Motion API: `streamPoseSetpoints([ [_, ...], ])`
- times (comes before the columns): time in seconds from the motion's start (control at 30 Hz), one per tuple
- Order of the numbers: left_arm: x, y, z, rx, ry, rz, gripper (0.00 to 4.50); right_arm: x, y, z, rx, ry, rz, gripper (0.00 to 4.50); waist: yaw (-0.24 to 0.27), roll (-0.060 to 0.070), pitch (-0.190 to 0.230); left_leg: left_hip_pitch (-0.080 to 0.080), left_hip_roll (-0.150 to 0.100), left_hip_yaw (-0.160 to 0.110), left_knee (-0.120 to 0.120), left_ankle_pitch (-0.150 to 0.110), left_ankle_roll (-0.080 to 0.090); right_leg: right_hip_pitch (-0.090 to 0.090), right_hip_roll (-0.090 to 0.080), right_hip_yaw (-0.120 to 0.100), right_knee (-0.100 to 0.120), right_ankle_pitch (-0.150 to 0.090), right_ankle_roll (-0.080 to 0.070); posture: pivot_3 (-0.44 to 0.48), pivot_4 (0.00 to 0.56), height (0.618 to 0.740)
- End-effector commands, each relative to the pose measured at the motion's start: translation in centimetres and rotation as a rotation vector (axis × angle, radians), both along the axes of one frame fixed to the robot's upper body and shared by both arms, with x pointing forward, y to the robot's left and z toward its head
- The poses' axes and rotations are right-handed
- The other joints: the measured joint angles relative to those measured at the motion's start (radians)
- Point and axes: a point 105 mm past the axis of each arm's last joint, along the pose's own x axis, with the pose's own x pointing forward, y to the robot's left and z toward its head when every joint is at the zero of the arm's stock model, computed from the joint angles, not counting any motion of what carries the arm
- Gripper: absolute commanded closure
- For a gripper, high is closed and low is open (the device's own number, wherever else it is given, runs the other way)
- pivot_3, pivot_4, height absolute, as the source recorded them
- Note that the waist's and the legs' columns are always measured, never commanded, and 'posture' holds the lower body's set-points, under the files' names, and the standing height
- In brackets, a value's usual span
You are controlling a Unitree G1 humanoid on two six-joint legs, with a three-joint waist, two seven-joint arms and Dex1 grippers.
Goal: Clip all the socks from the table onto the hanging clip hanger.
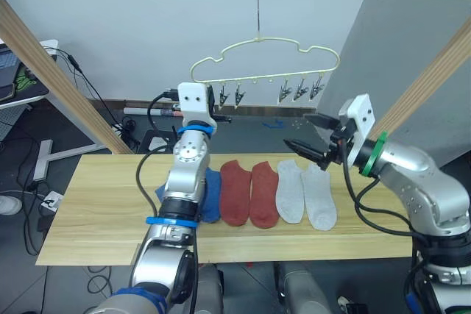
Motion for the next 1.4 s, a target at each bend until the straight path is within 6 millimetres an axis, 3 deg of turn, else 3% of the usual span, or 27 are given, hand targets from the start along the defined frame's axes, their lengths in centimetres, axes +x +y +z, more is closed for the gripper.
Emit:
streamPoseSetpoints([
  [0.03,-0.8,0.9,0.0,-0.056,0.071,-0.116,4.49,0.2,-1.1,-2.1,-0.064,0.001,-0.096,0.00,-0.001,0.000,0.000,0.000,0.000,0.000,0.000,0.000,0.000,0.000,0.000,0.000,0.000,0.000,0.000,0.008,0.248,0.740],
  [0.13,-1.3,1.6,0.6,-0.084,0.147,-0.217,4.49,1.2,-3.8,-6.7,-0.103,0.124,-0.260,0.00,-0.001,0.000,0.000,0.001,0.000,0.000,0.000,0.000,0.000,0.000,0.000,0.000,0.002,0.000,0.000,0.019,0.247,0.740],
  [0.23,-1.7,1.5,0.7,-0.099,0.203,-0.275,4.49,2.1,-5.1,-9.1,-0.117,0.185,-0.340,0.00,-0.001,0.000,0.000,0.004,0.000,0.001,0.001,0.000,0.000,0.001,0.000,0.001,0.005,-0.001,-0.002,0.020,0.247,0.740],
  [0.6,-2.6,1.1,0.1,-0.050,0.256,-0.336,4.49,3.4,-5.5,-16.6,-0.143,0.408,-0.387,0.00,-0.004,0.000,0.000,0.009,0.000,0.001,0.001,0.001,0.000,0.002,0.001,0.001,0.013,-0.003,-0.004,0.033,0.247,0.740],
  [0.7,-2.7,1.1,0.1,-0.050,0.257,-0.336,4.50,3.4,-6.3,-17.4,-0.203,0.405,-0.387,0.50,-0.003,-0.001,0.000,0.009,0.000,0.002,0.001,0.001,0.000,0.002,0.001,0.002,0.012,-0.003,-0.004,0.043,0.245,0.740],
  [0.8,-2.8,1.2,0.1,-0.042,0.256,-0.337,4.50,2.9,-7.1,-18.2,-0.220,0.432,-0.397,1.46,-0.001,-0.001,0.000,0.011,0.000,0.001,0.001,0.001,0.000,0.003,0.001,0.002,0.013,-0.003,-0.004,0.043,0.245,0.740],
  [1.0,-2.8,1.2,0.0,-0.038,0.256,-0.344,4.50,2.4,-7.4,-18.3,-0.202,0.428,-0.388,3.64,-0.002,-0.001,0.000,0.011,0.000,0.002,0.001,0.001,0.000,0.004,0.001,0.002,0.013,-0.003,-0.004,0.047,0.242,0.740],
  [1.1,-3.0,1.1,-0.1,-0.037,0.263,-0.355,4.50,2.4,-7.2,-16.8,-0.140,0.390,-0.361,4.48,0.000,-0.001,0.000,0.012,0.000,0.002,0.001,0.001,0.000,0.004,0.001,0.002,0.013,-0.003,-0.004,0.047,0.242,0.740],
  [1.27,-3.6,1.8,-0.6,-0.104,0.314,-0.385,4.50,1.5,-7.7,-13.5,-0.231,0.204,-0.253,4.48,-0.001,0.000,0.000,0.010,0.000,0.002,0.000,0.000,0.000,0.003,0.000,0.002,0.013,-0.004,-0.003,0.054,0.231,0.740],
  [1.4,-3.9,1.9,-0.3,-0.232,0.368,-0.429,4.50,0.7,-5.7,-11.2,-0.361,0.026,-0.093,4.48,-0.009,-0.001,0.000,0.012,0.001,0.003,0.000,0.000,0.000,0.002,0.001,0.002,0.013,-0.004,-0.003,0.054,0.231,0.740],
])
